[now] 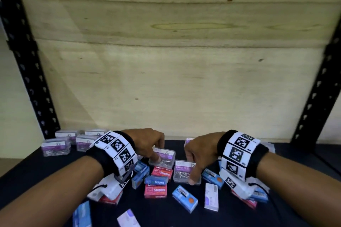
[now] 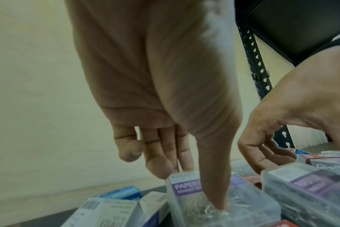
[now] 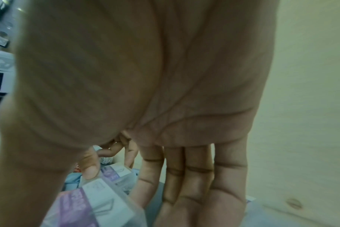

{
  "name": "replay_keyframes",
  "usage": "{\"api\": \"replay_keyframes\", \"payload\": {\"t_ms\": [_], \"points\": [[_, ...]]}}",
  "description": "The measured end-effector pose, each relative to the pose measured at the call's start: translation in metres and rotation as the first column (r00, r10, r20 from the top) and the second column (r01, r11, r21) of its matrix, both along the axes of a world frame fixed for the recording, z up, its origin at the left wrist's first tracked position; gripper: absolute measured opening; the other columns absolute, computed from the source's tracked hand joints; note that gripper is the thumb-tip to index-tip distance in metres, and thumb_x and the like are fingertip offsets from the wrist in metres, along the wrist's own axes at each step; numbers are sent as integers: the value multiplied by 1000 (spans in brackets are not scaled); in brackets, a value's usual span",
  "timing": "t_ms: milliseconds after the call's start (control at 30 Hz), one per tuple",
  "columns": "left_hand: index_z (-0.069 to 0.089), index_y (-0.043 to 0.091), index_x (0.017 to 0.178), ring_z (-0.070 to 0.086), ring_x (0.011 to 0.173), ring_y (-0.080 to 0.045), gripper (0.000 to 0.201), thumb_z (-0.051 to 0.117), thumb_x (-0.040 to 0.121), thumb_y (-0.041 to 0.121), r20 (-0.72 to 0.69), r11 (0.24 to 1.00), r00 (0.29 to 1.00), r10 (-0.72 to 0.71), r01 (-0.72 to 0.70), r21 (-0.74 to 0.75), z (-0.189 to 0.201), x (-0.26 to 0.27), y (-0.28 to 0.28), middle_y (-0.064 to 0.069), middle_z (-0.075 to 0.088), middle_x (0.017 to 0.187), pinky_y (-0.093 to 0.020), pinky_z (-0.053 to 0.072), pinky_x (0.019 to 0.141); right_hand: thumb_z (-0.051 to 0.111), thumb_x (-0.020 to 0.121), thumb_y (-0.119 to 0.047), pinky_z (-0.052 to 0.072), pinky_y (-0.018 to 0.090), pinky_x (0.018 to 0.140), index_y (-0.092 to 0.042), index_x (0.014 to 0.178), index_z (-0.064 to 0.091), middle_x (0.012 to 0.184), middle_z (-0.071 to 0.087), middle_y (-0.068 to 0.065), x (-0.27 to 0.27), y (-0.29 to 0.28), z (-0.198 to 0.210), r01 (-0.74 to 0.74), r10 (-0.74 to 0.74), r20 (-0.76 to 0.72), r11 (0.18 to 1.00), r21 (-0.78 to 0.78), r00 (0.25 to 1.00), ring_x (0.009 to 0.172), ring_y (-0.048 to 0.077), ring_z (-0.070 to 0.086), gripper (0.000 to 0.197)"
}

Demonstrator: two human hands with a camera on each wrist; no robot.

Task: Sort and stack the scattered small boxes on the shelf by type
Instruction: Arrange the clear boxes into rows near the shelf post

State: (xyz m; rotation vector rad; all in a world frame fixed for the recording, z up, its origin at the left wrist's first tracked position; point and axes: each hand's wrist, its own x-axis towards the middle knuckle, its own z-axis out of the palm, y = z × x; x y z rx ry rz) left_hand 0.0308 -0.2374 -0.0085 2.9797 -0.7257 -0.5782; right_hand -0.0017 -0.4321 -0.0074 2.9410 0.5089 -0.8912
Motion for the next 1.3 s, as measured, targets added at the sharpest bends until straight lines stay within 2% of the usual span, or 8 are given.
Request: {"api": "replay_keyframes", "payload": {"t_ms": [100, 200, 233, 400, 500, 867, 1167, 1300], "points": [[50, 25, 126, 54, 80, -5, 46, 72, 86, 33, -9, 1000, 1000, -14, 13, -26, 0, 0, 0, 10, 57, 111, -22, 39, 65, 82, 74, -46, 44, 25, 65, -12, 114, 63, 102, 67, 0, -2, -3, 2, 1, -1, -5, 1000, 26, 1000, 79, 12, 54, 55], [41, 23, 144, 54, 112, -15, 63, 70, 89, 33, -14, 999, 999, -44, 44, 3, 1, -2, -1, 5, 53, 133, -25, 40, 87, 81, 77, -43, 43, 25, 65, -15, 115, 62, 99, 64, 1, -3, -5, 4, 2, -2, 21, 1000, 30, 1000, 81, 14, 52, 51], [43, 21, 143, 53, 114, -16, 61, 69, 89, 34, -11, 999, 999, -52, 52, 13, 2, -2, -1, 3, 53, 133, -26, 40, 88, 81, 77, -43, 43, 27, 67, -17, 115, 61, 102, 66, 3, -3, -6, 4, -1, 1, 27, 1000, 20, 1000, 82, 15, 53, 50], [57, 19, 128, 56, 100, -11, 47, 70, 87, 38, -4, 998, 998, -60, 60, -3, 4, -1, 2, 5, 57, 123, -21, 39, 71, 78, 77, -51, 51, 38, 89, -23, 110, 66, 109, 71, 7, -2, -12, 5, -11, 11, 18, 1000, -10, 1000, 85, 16, 60, 45], [58, 22, 121, 53, 82, -1, 42, 73, 85, 39, -22, 995, 999, -39, 36, -93, 5, 1, 7, 11, 58, 108, -16, 37, 62, 77, 77, -53, 51, 39, 91, -26, 105, 68, 105, 73, 4, -1, -16, 10, 4, -5, 26, 1000, 15, 1000, 81, 14, 61, 40], [60, 26, 112, 53, 71, 2, 32, 73, 85, 37, 35, 977, 999, -1, 9, -215, 37, -9, 37, 20, 58, 91, -17, 37, 58, 74, 79, -55, 49, 31, 80, -27, 100, 65, 101, 72, 0, 9, -2, 47, -25, 17, 163, 998, 49, 986, 85, 15, 64, 35], [59, 31, 109, 63, 81, -8, 32, 75, 82, 40, 88, 983, 987, 132, -120, -136, 47, -17, 135, 16, 60, 105, -24, 48, 70, 64, 90, -46, 40, 27, 78, -24, 120, 59, 108, 62, -8, 29, 78, 53, -231, 197, 299, 970, 81, 934, 91, 12, 55, 37], [60, 29, 111, 57, 78, -1, 34, 76, 82, 38, 97, 966, 964, 247, -236, -108, 43, -22, 187, 13, 60, 107, -19, 44, 66, 63, 92, -43, 44, 30, 84, -24, 124, 57, 115, 62, -5, 39, 131, 47, -309, 271, 293, 947, 93, 917, 99, 17, 57, 38]]}}
